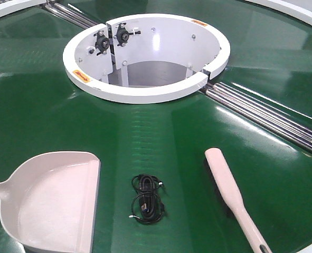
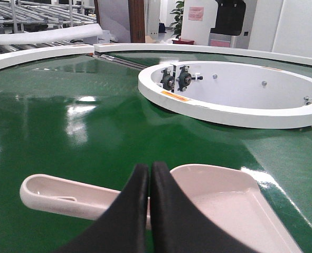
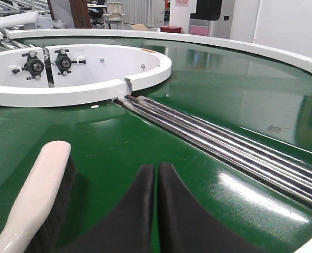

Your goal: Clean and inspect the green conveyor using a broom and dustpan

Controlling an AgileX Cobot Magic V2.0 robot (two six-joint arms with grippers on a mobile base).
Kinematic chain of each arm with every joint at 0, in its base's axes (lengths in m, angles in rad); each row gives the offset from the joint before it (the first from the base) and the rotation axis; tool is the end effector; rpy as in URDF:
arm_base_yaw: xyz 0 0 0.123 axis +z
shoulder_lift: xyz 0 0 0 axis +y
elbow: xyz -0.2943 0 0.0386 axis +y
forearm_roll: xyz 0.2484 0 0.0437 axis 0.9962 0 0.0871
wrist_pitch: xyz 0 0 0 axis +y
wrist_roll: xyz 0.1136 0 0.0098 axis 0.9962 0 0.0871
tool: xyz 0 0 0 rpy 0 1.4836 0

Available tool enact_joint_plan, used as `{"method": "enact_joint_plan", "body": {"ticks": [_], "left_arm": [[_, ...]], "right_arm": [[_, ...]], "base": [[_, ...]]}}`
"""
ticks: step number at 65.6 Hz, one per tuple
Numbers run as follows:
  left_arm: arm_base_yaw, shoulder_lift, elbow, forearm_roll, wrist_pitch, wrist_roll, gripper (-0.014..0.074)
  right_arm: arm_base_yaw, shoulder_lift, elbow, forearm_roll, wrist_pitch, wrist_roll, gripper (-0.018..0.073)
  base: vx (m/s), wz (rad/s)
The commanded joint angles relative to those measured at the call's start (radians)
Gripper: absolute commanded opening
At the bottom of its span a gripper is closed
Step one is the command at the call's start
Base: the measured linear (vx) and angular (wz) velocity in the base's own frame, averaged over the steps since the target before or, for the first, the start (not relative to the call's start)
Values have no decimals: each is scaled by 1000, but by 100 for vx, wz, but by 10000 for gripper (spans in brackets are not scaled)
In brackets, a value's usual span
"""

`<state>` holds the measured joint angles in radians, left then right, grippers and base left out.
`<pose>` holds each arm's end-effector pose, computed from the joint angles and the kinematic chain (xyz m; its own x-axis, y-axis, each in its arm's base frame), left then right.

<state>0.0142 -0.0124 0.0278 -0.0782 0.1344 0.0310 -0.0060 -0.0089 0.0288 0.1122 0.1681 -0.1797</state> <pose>0.0681 -0.0002 0.1906 -0.0619 -0.0474 -0.9970 -0.0066 0.9989 -0.0470 0.0680 0.0017 0.1862 -0.0985 -0.0684 -0.9928 -0.0195 0.9976 -0.0668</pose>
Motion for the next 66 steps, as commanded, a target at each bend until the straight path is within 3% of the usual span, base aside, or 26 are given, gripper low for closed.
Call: {"method": "enact_joint_plan", "body": {"ticks": [1, 16, 28, 34, 38, 49, 61, 66], "left_arm": [[2, -15, 23, -2, -79, -7, -22], [2, -15, 23, -10, -140, -22, -22], [2, -15, 21, -10, -386, -45, -22], [2, -15, 8, -10, -506, -45, -22], [1, -15, -28, -10, -528, -58, -22], [1, -5, -220, 12, -422, -69, -22], [1, 110, -505, 132, -174, -68, -22], [1, 197, -612, 133, -99, -66, -22]], "right_arm": [[2, -9, 12, -6, -77, -9, -8], [2, -9, 12, 9, -186, 24, -8], [2, -9, 7, 24, -377, 39, -5], [2, -9, -37, 20, -380, 46, -5], [2, -9, -91, 8, -365, 35, -5], [2, 11, -326, -29, -202, 52, -5], [2, 118, -582, -28, 45, 50, -5], [2, 199, -660, -17, 76, 48, -3]], "base": [[0, 0], [0, 0], [0, 0], [0, 0], [0, 0], [0, 0], [0, 0], [0, 0]]}}
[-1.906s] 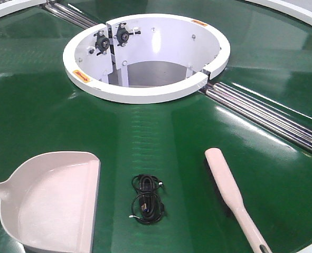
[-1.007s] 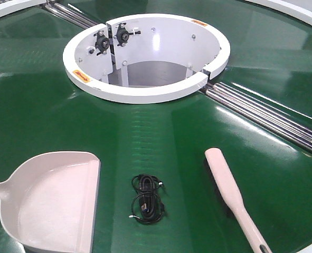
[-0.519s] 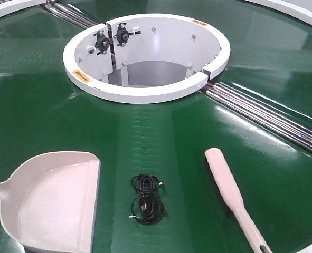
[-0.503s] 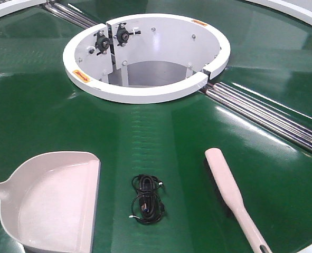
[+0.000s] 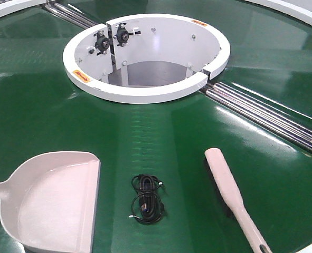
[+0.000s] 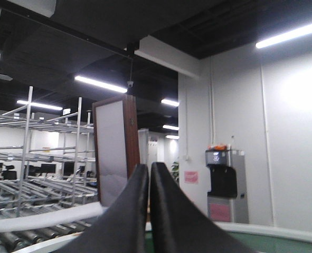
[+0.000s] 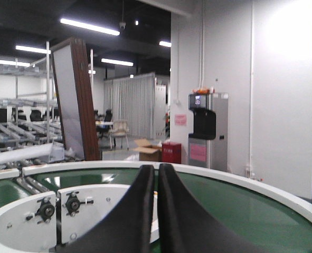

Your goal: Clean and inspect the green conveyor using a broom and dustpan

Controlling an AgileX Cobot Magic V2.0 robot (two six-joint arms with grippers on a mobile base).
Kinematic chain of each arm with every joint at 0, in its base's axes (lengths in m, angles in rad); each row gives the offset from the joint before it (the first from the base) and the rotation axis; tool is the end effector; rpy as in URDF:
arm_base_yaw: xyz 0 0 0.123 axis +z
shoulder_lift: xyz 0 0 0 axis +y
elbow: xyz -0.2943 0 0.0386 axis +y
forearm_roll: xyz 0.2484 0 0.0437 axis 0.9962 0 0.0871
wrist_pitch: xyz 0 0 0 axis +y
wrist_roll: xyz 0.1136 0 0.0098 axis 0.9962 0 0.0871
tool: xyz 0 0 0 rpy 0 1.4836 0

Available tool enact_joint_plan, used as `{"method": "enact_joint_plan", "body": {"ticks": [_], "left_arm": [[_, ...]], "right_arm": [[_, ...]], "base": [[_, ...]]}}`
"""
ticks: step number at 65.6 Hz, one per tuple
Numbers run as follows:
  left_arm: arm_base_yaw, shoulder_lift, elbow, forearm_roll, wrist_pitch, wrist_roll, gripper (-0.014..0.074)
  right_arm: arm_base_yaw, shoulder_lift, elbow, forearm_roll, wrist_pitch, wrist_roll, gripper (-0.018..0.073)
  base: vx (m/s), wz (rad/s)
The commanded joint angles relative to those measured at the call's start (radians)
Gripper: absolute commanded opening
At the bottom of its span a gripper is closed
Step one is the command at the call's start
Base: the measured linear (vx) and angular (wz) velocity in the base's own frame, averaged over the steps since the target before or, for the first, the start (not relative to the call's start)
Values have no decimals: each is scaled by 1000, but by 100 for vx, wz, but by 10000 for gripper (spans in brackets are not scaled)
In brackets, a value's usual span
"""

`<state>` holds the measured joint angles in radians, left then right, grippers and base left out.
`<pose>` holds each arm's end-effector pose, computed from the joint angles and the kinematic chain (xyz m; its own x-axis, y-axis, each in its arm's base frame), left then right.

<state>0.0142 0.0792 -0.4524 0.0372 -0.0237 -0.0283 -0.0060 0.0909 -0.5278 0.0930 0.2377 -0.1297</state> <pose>0.0260 0.0003 0.3690 0.4652 0.0155 -0.8851 -0.0176 0.9998 0.0083 0.0264 0.0023 0.3650 0.2838 -0.0410 -0.9580 -0.0038 0.9990 -0.0439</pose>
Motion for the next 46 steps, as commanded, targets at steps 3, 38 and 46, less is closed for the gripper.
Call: {"method": "enact_joint_plan", "body": {"ticks": [3, 38, 46], "left_arm": [[1, 164, -184, 17, 100, -6, -19], [1, 536, -382, -2, 285, 53, 497], [1, 535, -382, -12, 324, 53, 683]], "right_arm": [[2, 147, -140, 18, 8, -2, 0], [5, 529, -190, 91, -7, -14, 595], [5, 529, -190, 96, -20, -13, 695]], "base": [[0, 0], [0, 0], [0, 0]]}}
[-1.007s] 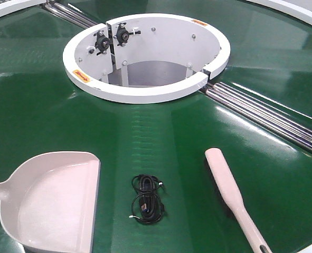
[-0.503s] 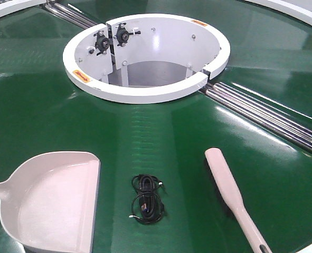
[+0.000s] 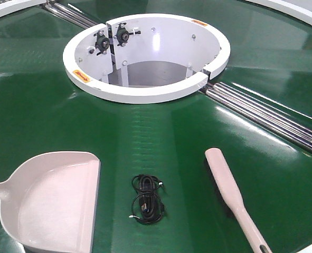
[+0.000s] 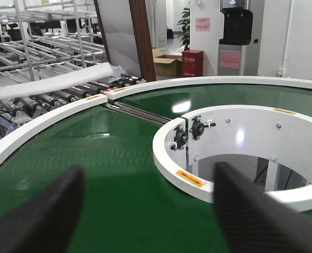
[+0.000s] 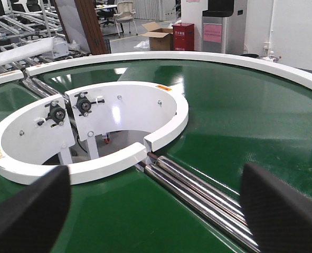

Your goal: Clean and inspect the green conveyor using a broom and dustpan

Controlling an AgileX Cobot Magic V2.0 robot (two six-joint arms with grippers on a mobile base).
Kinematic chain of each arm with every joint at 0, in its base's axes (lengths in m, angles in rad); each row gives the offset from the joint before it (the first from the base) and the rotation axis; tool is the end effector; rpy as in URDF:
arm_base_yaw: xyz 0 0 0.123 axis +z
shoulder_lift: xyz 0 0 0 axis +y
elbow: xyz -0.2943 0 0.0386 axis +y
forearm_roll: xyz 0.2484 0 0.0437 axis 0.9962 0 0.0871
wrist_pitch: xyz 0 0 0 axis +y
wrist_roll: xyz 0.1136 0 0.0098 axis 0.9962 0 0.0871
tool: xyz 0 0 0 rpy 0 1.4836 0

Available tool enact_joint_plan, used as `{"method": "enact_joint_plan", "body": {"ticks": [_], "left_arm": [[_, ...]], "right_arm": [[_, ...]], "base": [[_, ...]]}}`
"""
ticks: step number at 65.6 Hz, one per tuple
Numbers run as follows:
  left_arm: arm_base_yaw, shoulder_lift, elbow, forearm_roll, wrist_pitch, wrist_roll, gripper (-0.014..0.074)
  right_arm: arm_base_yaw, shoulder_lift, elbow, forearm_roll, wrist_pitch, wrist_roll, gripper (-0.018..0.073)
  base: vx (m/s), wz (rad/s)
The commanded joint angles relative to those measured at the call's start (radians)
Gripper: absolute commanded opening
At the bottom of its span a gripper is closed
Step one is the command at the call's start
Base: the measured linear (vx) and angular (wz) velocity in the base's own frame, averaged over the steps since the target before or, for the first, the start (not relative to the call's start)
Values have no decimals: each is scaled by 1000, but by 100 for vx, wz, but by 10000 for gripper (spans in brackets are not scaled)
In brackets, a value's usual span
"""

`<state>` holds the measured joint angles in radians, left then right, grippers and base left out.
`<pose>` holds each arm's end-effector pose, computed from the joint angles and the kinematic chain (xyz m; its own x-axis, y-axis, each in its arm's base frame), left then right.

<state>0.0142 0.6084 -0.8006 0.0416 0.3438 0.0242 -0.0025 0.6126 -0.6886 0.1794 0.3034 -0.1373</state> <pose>0.1298 0.0034 0.4058 -0.0657 0.0624 -0.9959 -0.0241 0.9977 0.0641 0.1386 0.0058 0.3707 -0.1368 0.0344 -0.9900 -0.0457 0.9981 0.0410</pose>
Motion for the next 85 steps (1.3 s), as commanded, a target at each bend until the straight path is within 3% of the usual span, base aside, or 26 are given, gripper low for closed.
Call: {"method": "enact_joint_plan", "body": {"ticks": [1, 14, 24, 28, 33, 42, 56, 62, 71, 85], "left_arm": [[1, 6, -34, -17, -39, 0, 696], [-14, 6, -34, -25, -31, 0, 689], [-20, 14, -34, -25, -36, 0, 638], [-20, 26, -34, -25, -39, 0, 619], [-20, 37, -34, -27, -39, 0, 604], [-20, 42, -34, -25, -39, 0, 593], [-20, 42, -34, -25, -38, 0, 593], [-20, 42, -34, -25, -38, 0, 593], [-20, 42, -34, -25, -38, 0, 593], [-20, 42, -34, -25, -36, 0, 593]], "right_arm": [[2, 7, -29, 9, -86, -5, 699], [2, 7, -28, 54, -45, -33, 675], [85, 31, -29, 184, 78, -299, 639], [127, 70, -29, 235, 114, -340, 629], [164, 145, -35, 269, 156, -315, 621], [173, 342, -117, 242, 281, -250, 617], [173, 651, -349, 82, 507, -71, 610], [178, 769, -458, 43, 625, -57, 604], [224, 902, -587, 4, 720, -26, 595], [315, 1038, -703, -143, 816, 102, 594]], "base": [[0, 0], [0, 0], [0, 0], [0, 0], [0, 0], [0, 0], [0, 0], [0, 0], [0, 0], [0, 0]]}}
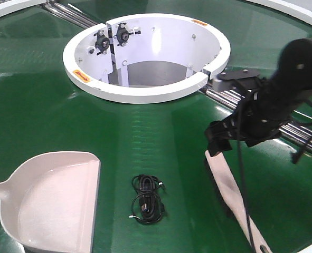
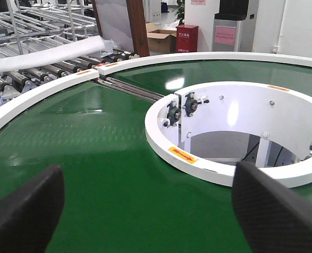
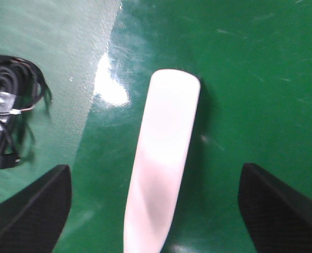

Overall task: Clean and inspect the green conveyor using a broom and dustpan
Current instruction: 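Reach the right gripper down and grasp the cream brush handle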

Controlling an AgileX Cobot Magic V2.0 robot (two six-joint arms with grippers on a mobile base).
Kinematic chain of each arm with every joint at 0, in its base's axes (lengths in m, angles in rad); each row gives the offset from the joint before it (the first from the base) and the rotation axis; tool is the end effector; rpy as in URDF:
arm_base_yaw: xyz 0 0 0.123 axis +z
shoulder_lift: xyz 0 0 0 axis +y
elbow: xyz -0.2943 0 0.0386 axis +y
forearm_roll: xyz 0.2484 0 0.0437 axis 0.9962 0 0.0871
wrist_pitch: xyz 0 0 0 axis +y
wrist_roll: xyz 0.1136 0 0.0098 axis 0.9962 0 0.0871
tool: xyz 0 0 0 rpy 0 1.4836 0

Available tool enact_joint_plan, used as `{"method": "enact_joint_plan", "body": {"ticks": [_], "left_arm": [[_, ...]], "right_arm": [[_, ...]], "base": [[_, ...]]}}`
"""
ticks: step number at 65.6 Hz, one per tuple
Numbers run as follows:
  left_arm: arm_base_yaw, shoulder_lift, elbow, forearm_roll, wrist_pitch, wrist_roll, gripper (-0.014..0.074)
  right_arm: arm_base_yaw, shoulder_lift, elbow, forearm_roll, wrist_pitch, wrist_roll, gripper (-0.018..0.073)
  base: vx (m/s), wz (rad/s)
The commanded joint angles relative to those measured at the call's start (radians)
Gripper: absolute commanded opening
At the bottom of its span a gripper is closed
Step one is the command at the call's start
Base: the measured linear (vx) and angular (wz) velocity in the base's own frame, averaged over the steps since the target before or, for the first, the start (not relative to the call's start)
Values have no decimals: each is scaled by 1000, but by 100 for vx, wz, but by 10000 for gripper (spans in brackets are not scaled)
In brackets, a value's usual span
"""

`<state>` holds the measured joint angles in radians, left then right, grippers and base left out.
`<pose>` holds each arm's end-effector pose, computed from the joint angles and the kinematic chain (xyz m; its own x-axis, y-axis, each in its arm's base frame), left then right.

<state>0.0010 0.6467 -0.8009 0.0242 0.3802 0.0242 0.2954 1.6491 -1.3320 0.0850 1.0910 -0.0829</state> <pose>0.1400 0.0012 0.3966 -0.1386 0.0465 -0.9893 -0.0034 0.9989 0.0474 0.3221 0.1070 0.2673 -0.9123 -0.3230 -0.2517 -0.3483 0.9353 0.0620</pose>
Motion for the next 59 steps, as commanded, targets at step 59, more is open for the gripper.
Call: {"method": "enact_joint_plan", "body": {"ticks": [59], "left_arm": [[-7, 4, -34, -8, -28, 0, 593]], "right_arm": [[-8, 230, -71, -32, 11, 71, 575]], "base": [[0, 0]]}}
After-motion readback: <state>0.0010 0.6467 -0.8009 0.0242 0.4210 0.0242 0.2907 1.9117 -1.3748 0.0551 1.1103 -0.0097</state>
